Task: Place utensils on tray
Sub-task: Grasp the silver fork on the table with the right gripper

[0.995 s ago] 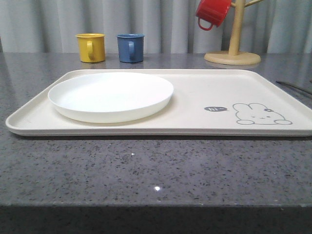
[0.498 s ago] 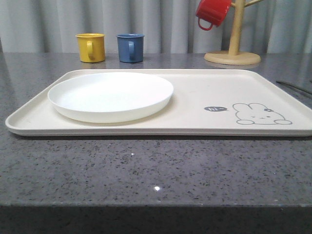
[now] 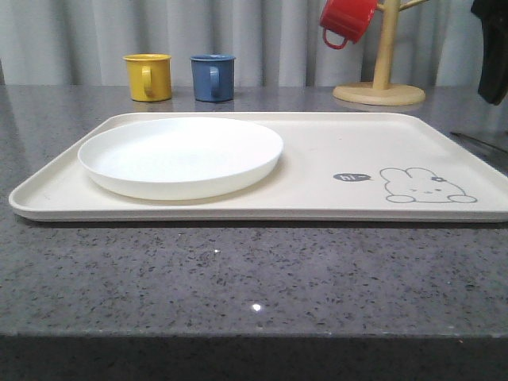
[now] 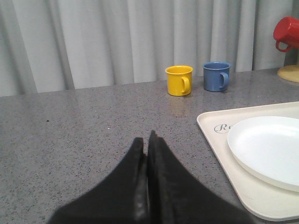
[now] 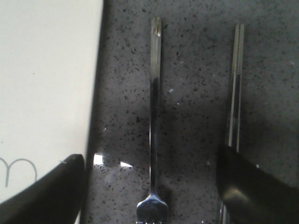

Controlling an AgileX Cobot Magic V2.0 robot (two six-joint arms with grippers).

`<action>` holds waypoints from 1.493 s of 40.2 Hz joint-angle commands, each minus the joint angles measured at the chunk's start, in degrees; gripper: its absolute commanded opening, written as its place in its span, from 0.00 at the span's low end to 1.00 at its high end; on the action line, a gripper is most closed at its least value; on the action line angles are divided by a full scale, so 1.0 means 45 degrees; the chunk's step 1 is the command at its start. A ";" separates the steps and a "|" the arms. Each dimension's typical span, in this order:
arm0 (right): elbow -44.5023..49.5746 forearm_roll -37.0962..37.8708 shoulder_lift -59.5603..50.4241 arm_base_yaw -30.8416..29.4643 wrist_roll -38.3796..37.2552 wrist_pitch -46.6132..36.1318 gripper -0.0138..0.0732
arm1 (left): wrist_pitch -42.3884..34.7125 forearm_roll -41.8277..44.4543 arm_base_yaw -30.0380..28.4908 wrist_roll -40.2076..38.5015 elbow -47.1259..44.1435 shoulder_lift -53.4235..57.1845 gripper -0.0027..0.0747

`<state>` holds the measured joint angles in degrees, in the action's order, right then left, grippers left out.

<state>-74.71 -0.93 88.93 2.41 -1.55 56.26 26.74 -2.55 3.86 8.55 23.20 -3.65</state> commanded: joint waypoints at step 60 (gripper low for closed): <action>-0.0776 -0.0094 0.1453 -0.0002 0.0071 0.0435 0.12 | -0.1145 -0.0130 0.0085 -0.0020 0.0290 -0.0164 0.01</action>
<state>-75.51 -0.96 97.77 2.41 -1.50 56.88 26.74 -2.55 3.86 8.55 23.20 -3.65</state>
